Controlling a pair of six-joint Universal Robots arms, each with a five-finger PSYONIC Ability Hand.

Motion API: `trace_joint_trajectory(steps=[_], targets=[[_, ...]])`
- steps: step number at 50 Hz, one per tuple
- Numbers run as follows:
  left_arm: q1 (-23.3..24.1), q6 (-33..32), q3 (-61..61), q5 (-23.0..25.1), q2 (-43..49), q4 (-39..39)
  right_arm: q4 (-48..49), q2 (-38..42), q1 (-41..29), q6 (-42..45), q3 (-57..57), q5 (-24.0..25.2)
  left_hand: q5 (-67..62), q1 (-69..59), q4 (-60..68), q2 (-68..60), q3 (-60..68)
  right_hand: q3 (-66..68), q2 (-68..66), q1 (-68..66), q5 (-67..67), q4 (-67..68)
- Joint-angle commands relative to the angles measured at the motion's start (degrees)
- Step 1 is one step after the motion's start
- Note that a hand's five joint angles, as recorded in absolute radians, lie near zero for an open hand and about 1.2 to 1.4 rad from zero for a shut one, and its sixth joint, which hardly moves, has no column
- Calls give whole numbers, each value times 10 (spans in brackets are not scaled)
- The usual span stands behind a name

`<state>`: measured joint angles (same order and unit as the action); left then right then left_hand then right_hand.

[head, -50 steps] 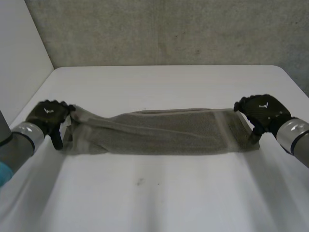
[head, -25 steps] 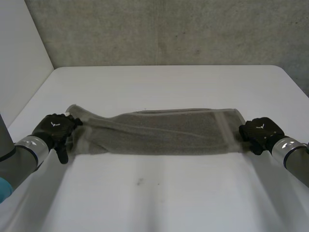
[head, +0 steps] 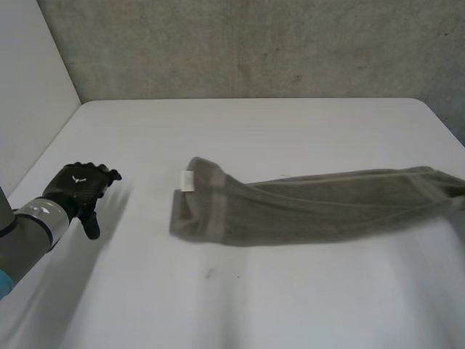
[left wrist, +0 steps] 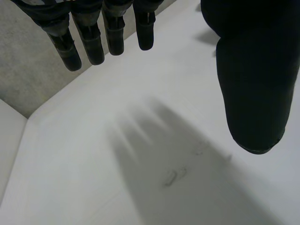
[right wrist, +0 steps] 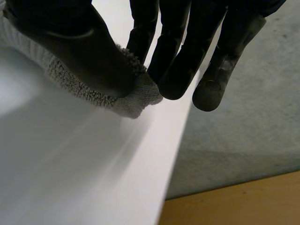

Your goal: Fold the towel.

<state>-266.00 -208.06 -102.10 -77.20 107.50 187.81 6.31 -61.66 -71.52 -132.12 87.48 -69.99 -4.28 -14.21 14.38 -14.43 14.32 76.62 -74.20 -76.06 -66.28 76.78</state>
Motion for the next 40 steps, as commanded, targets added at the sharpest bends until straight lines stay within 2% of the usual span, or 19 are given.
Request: trace_joint_trajectory(steps=[1,3,4,6,7,8,9,11,12,14,17,19,20,22,27,32,39,40], targets=[[4,-1,4,-1,-18,0,-49,-35,-63,-33,-82,-6,-17,-17,16,-15,16,34,-58,-39,-37,32],[7,0,8,-1,-23,0,-52,-43,-144,-71,-123,-10,-17,-17,16,-15,16,34,-58,-39,-37,32],[7,0,8,-1,-23,0,-52,-43,-144,-71,-123,-10,-17,-17,16,-15,16,34,-58,-39,-37,32],[8,1,9,-1,-38,0,-53,-37,-230,-84,-159,-34,-15,-16,14,-13,14,34,-58,-39,-37,32],[8,1,9,-1,-38,0,-53,-37,-231,-84,-159,-34,-15,-16,14,-13,14,34,-58,-39,-37,32],[12,1,9,-1,-44,0,-52,-29,-278,-83,-175,-53,-15,-16,14,-13,14,34,-58,-39,-37,32],[12,1,9,-1,-44,0,-52,-29,-278,-83,-175,-53,-15,-16,14,-13,14,34,-58,-39,-37,32],[20,5,11,-1,-50,0,-52,0,-381,-81,-210,-81,-15,-16,14,-13,14,34,-58,-39,-37,32],[20,5,11,-1,-50,0,-52,1,-382,-81,-210,-81,-15,-16,14,-13,14,34,-58,-39,-37,32],[29,8,13,-2,-54,0,-53,33,-475,-80,-232,-92,-13,-14,12,-12,13,34,-58,-39,-37,32],[31,9,13,-1,-55,0,-52,47,-513,-80,-237,-90,-13,-14,12,-12,13,34,-58,-39,-37,32],[34,9,13,-2,-58,-1,-47,76,-575,-80,-241,-88,-13,-14,12,-12,13,34,-58,-39,-37,32],[34,9,13,-2,-58,-1,-47,76,-575,-80,-241,-88,-13,-14,12,-12,13,34,-58,-39,-37,32],[35,10,13,-2,-59,-1,-46,109,-623,-77,-247,-87,-11,-12,11,-10,11,34,-58,-39,-37,32],[42,10,14,-2,-60,0,-53,163,-672,-53,-261,-89,-11,-12,11,-10,11,34,-58,-39,-37,32],[52,10,21,-2,-60,0,-54,193,-681,-10,-270,-99,-10,-11,9,-8,9,34,-58,-39,-37,32],[73,18,47,-6,-54,3,-54,168,-681,-18,-267,-91,-8,-9,7,-7,8,34,-58,-39,-37,32],[78,23,57,-7,-51,3,-55,155,-680,-23,-265,-93,-8,-9,7,-7,8,-39,15,33,35,-40]])
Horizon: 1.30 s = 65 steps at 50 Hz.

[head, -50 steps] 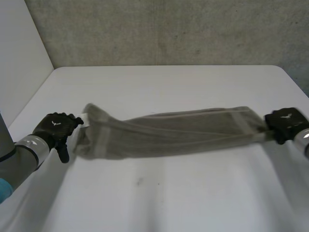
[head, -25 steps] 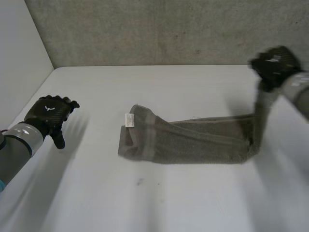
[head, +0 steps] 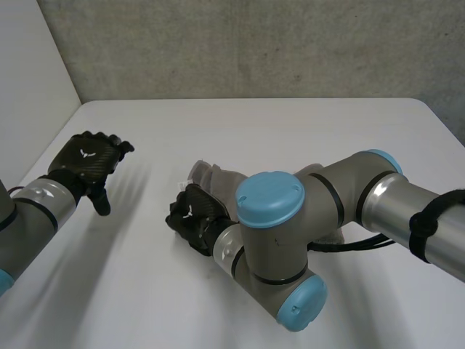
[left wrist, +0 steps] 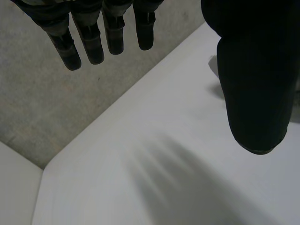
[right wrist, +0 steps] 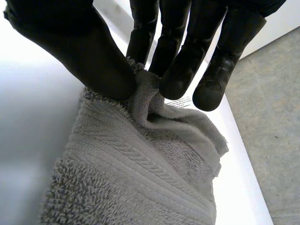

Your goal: Fold the towel.

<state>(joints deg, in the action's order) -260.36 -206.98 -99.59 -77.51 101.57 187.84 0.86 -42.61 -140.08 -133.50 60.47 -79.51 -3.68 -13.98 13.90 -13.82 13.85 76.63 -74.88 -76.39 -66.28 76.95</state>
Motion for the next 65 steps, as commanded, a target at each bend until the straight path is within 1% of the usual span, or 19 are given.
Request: trace_joint_trajectory(steps=[1,2,3,7,17,20,28,39,41,42,44,45,46,53,59,61,63,64,65], targets=[[28,18,43,-5,10,2,-2,-46,9,-16,10,2,-14,-11,12,-13,12,-479,462,477,476,-483],[28,18,43,-5,10,2,-2,-46,9,-16,10,2,-14,-11,12,-13,12,-484,466,481,480,-487],[36,24,55,-6,14,2,-2,-59,11,-24,20,2,-14,-11,12,-13,12,-666,649,664,663,-670],[54,39,79,-8,30,2,-1,-101,14,-45,58,5,-14,-11,12,-13,12,-666,649,664,663,-670],[135,99,120,-37,89,2,12,-247,196,-176,270,7,-19,-16,17,-18,17,-666,649,664,663,-670],[168,113,126,-55,115,3,36,-261,254,-179,333,19,-19,-16,17,-18,17,-666,649,664,663,-670],[220,121,135,-107,173,26,103,-264,323,-178,427,48,-19,-16,17,-18,17,-603,586,601,600,-607],[252,136,136,-123,171,52,150,-240,329,-178,435,44,-19,-16,17,-18,17,-395,377,392,391,-398],[260,149,139,-123,160,52,150,-238,331,-178,437,44,-19,-16,17,-18,17,-266,248,263,262,-269],[260,149,139,-123,160,52,150,-238,331,-178,437,44,-19,-16,17,-18,17,-265,248,263,262,-268],[266,159,142,-123,154,53,152,-238,333,-176,437,43,-19,-16,17,-18,17,-103,85,101,99,-106],[266,159,142,-123,154,53,152,-238,333,-176,437,43,-19,-16,17,-18,17,-102,84,100,98,-105],[269,161,144,-123,155,53,156,-239,333,-173,437,41,-19,-16,17,-18,17,13,-30,-15,-16,10],[271,160,144,-142,153,51,172,-249,335,-117,427,34,-16,-13,14,-14,14,34,-51,-36,-37,30],[247,161,118,-164,124,46,164,-251,312,5,355,29,-9,-6,7,-8,7,34,-51,-36,-37,30],[230,159,106,-166,111,48,160,-244,275,27,328,29,-7,-4,5,-6,6,34,-51,-36,-37,30],[192,158,88,-166,86,49,158,-204,169,51,255,35,-4,-1,2,-3,2,34,-51,-36,-37,30],[192,158,88,-166,86,49,158,-204,169,51,255,35,-4,-1,2,-3,2,34,-51,-36,-37,30],[177,160,82,-167,73,49,151,-177,128,59,215,35,-4,-1,2,-3,2,34,-51,-36,-37,30]])
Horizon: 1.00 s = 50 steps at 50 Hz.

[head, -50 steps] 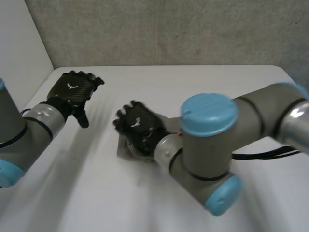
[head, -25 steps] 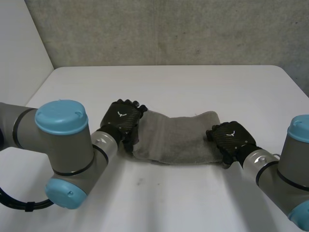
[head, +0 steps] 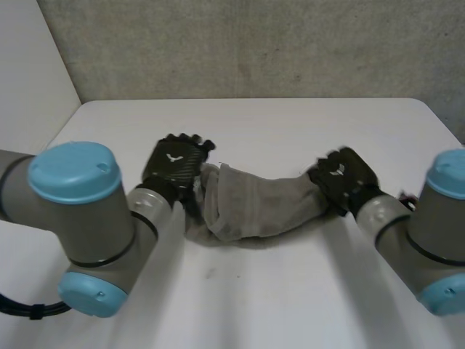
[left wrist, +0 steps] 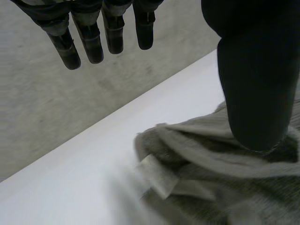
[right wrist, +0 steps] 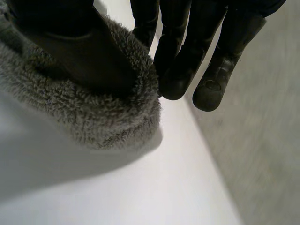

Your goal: Fold the towel.

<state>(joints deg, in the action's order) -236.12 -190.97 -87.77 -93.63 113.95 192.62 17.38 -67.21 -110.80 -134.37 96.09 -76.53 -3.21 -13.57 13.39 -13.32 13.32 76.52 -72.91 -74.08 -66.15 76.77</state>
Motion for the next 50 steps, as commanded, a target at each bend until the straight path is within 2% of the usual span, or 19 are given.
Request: trace_joint_trajectory(steps=[1,4,9,13,16,17,18,19,20,21,23,26,28,29,34,37,40,46,50], targets=[[-77,1,-40,-7,-60,1,-29,96,-195,76,-179,7,-7,-3,5,-6,6,35,-71,-59,-39,32],[-87,1,-42,-7,-67,1,-55,122,-223,89,-215,15,-7,-3,5,-6,6,35,-71,-59,-39,32],[-127,2,-55,-3,-87,-1,-186,239,-296,165,-331,56,-5,-2,4,-4,4,35,-71,-59,-39,32],[-134,0,-61,-1,-94,-1,-231,265,-302,190,-353,58,-4,0,2,-3,3,35,-71,-59,-39,32],[-136,0,-63,1,-95,-1,-226,257,-301,176,-360,53,-2,2,0,-1,1,35,-71,-59,-39,32],[-136,0,-62,2,-95,0,-213,242,-298,153,-356,45,0,3,-1,1,-1,-291,255,267,287,-294],[-136,0,-62,2,-95,0,-213,242,-298,153,-356,45,0,3,-1,1,-1,-294,258,270,291,-297],[-135,-1,-60,2,-95,0,-195,223,-294,123,-348,37,0,3,-1,1,-1,-581,545,556,577,-583],[-135,0,-55,2,-95,0,-175,200,-285,80,-339,28,1,5,-3,2,-2,-665,629,641,661,-668],[-135,0,-55,2,-95,0,-175,200,-285,80,-339,28,1,5,-3,2,-2,-665,629,641,661,-668],[-132,0,-42,1,-94,2,-146,157,-259,-17,-307,21,1,5,-3,2,-2,-665,629,641,661,-668],[-124,2,-21,0,-88,2,-142,134,-246,-66,-291,22,1,5,-3,2,-2,-665,629,641,661,-668],[-119,2,-11,-1,-87,3,-140,91,-221,-151,-259,17,1,5,-3,2,-2,-665,629,641,661,-668],[-119,2,-11,-1,-87,3,-140,90,-221,-151,-259,17,1,5,-3,2,-2,-665,629,641,661,-668],[-67,13,23,-2,-60,2,-139,27,-162,-313,-200,11,1,5,-3,2,-2,-665,629,641,661,-668],[-56,20,28,-3,-51,1,-143,20,-137,-352,-193,10,0,3,-1,1,-1,-665,629,641,661,-668],[-16,53,35,-2,-19,0,-152,17,-78,-445,-181,10,-2,2,0,-1,1,-665,629,641,661,-668],[36,97,57,-3,32,-2,-163,30,-42,-484,-176,14,-5,-2,4,-4,4,-665,629,641,661,-668],[53,111,67,-4,60,-8,-162,41,-37,-484,-177,14,-7,-3,5,-6,6,-665,629,641,661,-668]])
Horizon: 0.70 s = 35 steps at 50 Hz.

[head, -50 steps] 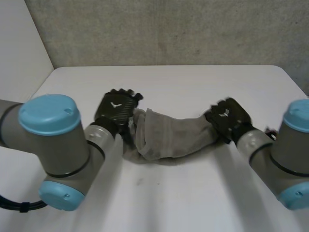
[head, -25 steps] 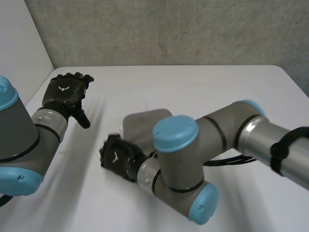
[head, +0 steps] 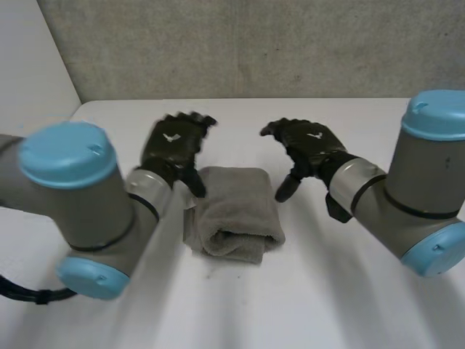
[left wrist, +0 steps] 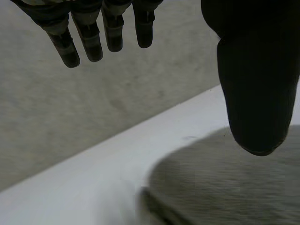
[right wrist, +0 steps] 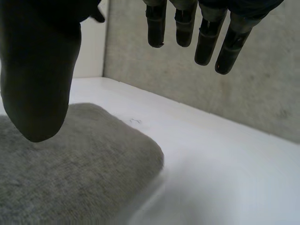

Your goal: Fold the towel.

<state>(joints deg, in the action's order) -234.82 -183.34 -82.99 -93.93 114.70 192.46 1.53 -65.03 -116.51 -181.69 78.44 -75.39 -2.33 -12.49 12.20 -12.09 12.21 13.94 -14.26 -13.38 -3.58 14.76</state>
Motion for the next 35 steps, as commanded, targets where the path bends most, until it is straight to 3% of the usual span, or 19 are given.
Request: trace_joint_trajectory(steps=[1,10,22,29,35], targets=[[45,38,23,-3,65,-9,-4,28,20,-11,-3,0,-16,-14,17,-18,17,-39,43,34,36,-48],[43,35,15,-11,98,-24,-5,90,8,-5,-27,-1,-18,-16,19,-20,19,-39,43,34,36,-48],[-20,15,-21,-32,101,-24,-39,213,-68,44,-131,-7,-16,-14,17,-18,17,-39,43,34,36,-48],[-21,-4,-40,-29,108,-21,-41,242,-70,64,-172,-46,-11,-9,12,-13,12,-39,43,34,36,-48],[-21,-9,-36,-31,105,-25,-48,231,-70,77,-176,-48,-11,-9,12,-13,12,-39,43,34,36,-48]])
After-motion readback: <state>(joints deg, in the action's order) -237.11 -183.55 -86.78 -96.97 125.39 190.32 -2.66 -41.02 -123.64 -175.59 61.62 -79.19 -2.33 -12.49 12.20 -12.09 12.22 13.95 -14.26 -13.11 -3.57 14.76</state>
